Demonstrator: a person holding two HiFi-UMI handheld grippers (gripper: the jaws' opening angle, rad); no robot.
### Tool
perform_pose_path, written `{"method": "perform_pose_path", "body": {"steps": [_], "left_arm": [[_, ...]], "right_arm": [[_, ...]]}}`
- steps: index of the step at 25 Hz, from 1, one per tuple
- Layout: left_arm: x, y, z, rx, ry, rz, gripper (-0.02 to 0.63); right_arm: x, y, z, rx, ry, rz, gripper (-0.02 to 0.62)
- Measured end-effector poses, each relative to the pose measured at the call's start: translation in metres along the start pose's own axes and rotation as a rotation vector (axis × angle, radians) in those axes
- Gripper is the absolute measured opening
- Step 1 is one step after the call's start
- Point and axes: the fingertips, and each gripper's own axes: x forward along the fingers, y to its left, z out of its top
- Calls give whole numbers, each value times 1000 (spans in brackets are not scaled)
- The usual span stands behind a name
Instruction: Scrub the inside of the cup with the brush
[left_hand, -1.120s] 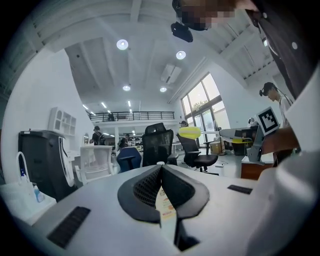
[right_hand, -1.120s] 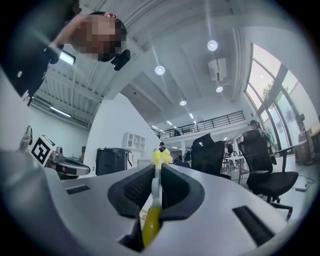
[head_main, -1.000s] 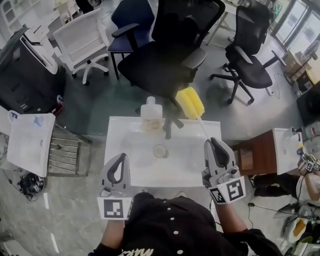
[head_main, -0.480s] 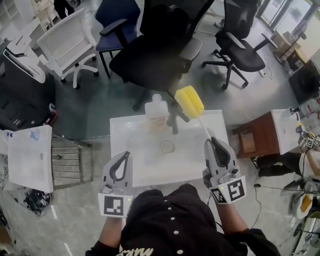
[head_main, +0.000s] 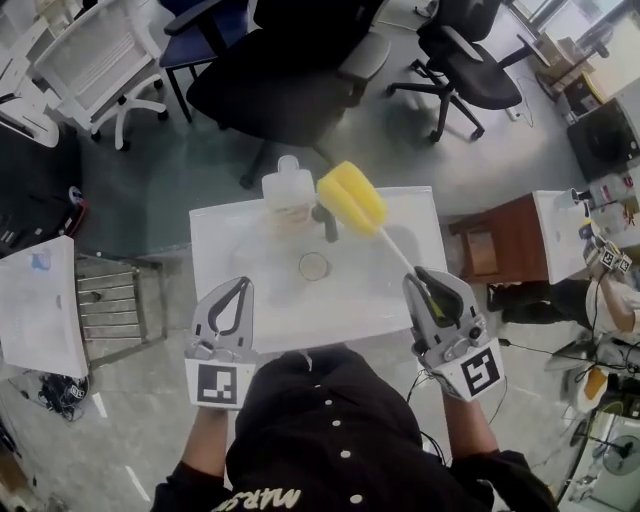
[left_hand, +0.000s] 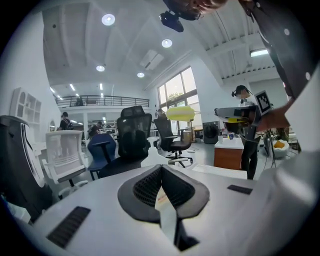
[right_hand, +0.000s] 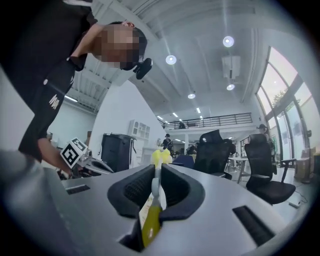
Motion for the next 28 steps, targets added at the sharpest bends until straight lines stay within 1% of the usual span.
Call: {"method": "perform_pose_path", "body": {"steps": [3,7,9,12,15,17,19,23,28], "left_arm": [[19,-9,-18,23,40,-47,26],[50,-13,-58,71,111,-103,26],[62,-16,-85,72,159,-133,26],[71,-17,-116,46,239,-133,25],[79,-20,-145,30,296,-147,25],[84,-26,-165,37,337,-168,26],[88,-31,-181,58,357,-186,26],[104,-39,-214,95,382,-242,26],[125,-51,-244,148,405,-325,28]], "right_arm": [[6,-7,-16,-36,79,87,52],[18,-15,-47,-32,155,154,52],[23,-11,-67,-36,197,199,52],[27,-3,-96,-36,285,259,52],[28,1,-122,-34,359,313,53],[29,6,-138,-34,394,349,52],[24,13,-158,-43,453,394,53],[11,21,-201,-133,593,503,53],[6,24,-241,-262,684,623,54]]}}
